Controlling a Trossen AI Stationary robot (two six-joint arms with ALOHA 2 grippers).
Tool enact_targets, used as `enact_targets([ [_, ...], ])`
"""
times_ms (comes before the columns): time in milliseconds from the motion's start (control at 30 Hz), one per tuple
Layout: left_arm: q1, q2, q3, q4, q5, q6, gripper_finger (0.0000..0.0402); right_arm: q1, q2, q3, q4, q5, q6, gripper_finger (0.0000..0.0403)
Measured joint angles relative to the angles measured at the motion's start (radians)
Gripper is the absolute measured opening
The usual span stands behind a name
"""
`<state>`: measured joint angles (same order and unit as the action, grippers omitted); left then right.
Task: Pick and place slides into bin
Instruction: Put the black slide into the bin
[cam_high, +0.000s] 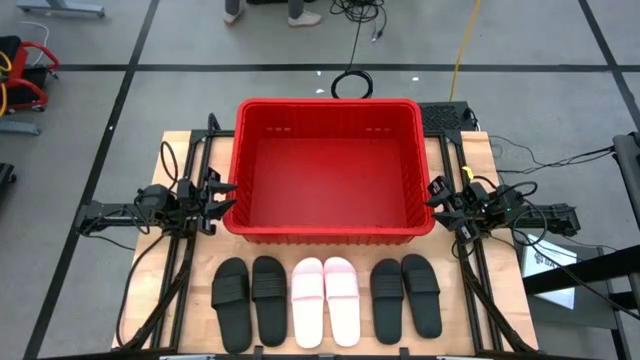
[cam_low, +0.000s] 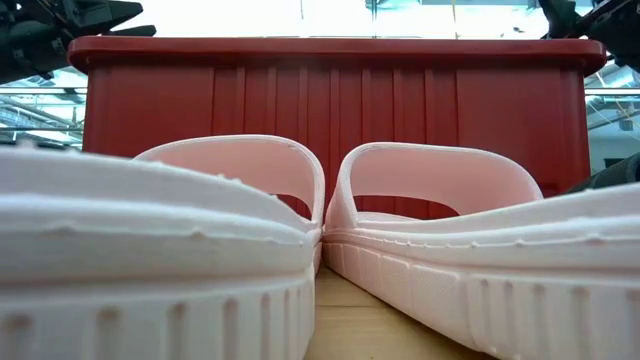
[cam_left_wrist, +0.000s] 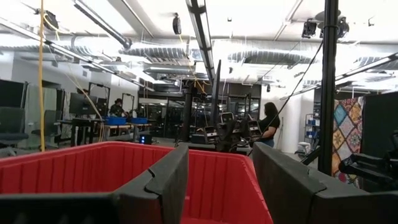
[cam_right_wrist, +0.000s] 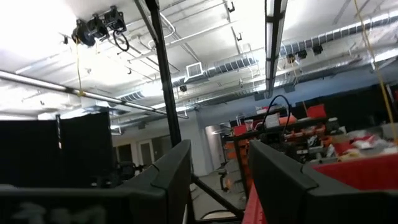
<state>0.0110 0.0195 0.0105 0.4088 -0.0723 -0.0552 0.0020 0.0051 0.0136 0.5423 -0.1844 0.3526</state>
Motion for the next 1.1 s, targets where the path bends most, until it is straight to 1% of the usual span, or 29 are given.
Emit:
enact_targets([
  [67,0.000,0.000,0.000,0.009,-0.009,0.002,0.0186,0.000,0.000,0.000,-0.011,0.000,0.027,0.0151],
  [200,0.000,0.000,0.000,0.019,-0.054,0.015,0.0186,0.000,0.000,0.000,-0.015,0.002,0.009,0.0151],
  [333,0.000,0.000,0.000,0.028,-0.100,0.018,0.0186,0.000,0.000,0.000,-0.017,0.040,-0.009,0.0151],
  [500,0.000,0.000,0.000,0.009,-0.109,-0.053,0.0186,0.000,0.002,0.000,-0.056,0.054,0.005,0.0151],
  [633,0.000,0.000,0.000,0.011,-0.107,-0.116,0.0186,0.000,0.005,0.000,-0.083,0.054,-0.032,0.0151],
  [700,0.000,0.000,0.000,0.016,-0.107,-0.121,0.0186,0.000,0.005,0.000,-0.077,0.055,-0.052,0.0151],
  [867,0.001,0.000,0.000,0.068,-0.124,-0.071,0.0186,0.000,0.005,0.000,-0.033,0.054,-0.086,0.0151],
  [967,0.001,0.000,0.023,0.022,-0.112,-0.084,0.0186,0.000,0.005,0.000,-0.050,0.050,-0.065,0.0151],
  [1100,0.001,0.000,0.071,-0.090,-0.093,-0.101,0.0186,0.000,0.006,0.000,-0.071,0.019,-0.054,0.0151],
])
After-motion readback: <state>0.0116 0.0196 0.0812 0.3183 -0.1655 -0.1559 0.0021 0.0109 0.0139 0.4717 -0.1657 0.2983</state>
